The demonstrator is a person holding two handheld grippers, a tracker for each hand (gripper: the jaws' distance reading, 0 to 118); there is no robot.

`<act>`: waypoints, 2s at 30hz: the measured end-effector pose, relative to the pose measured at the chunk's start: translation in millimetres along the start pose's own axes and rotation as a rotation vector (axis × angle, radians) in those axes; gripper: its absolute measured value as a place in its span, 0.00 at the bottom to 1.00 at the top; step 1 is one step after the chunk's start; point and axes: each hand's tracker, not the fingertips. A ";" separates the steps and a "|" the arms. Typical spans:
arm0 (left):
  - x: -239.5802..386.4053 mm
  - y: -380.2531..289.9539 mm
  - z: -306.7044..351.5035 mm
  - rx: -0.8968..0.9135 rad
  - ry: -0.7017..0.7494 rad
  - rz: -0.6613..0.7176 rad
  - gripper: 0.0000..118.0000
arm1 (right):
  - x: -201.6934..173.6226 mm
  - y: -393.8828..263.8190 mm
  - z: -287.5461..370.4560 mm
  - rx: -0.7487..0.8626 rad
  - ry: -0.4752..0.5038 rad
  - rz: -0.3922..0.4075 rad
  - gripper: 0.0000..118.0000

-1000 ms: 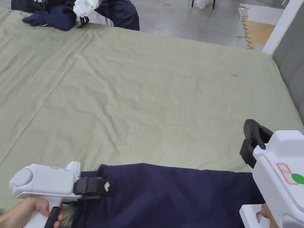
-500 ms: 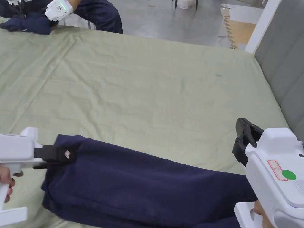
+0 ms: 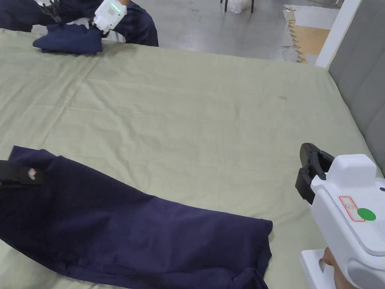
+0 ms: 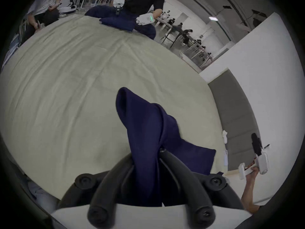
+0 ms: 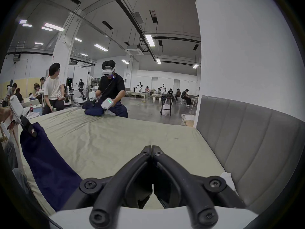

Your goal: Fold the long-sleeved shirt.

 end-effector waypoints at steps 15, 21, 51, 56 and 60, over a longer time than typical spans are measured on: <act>244.8 -155.1 -211.3 -0.308 -0.304 -0.058 0.11 | 18.7 -8.0 36.9 -0.009 -0.060 0.001 0.00; 289.4 -180.4 -243.5 -0.360 -0.276 -0.106 0.29 | 31.7 -16.8 42.2 -0.031 -0.083 -0.006 0.00; 234.8 -232.3 -262.8 -0.499 -0.389 -0.014 0.04 | 42.6 -46.5 56.9 -0.088 -0.078 -0.100 0.00; 254.6 -246.7 -263.9 -0.525 -0.417 -0.067 0.04 | 45.8 -51.0 60.9 -0.110 -0.084 -0.092 0.00; 256.9 -235.9 -248.5 -0.516 -0.445 -0.100 0.04 | 48.8 -48.1 60.3 -0.119 -0.075 -0.102 0.00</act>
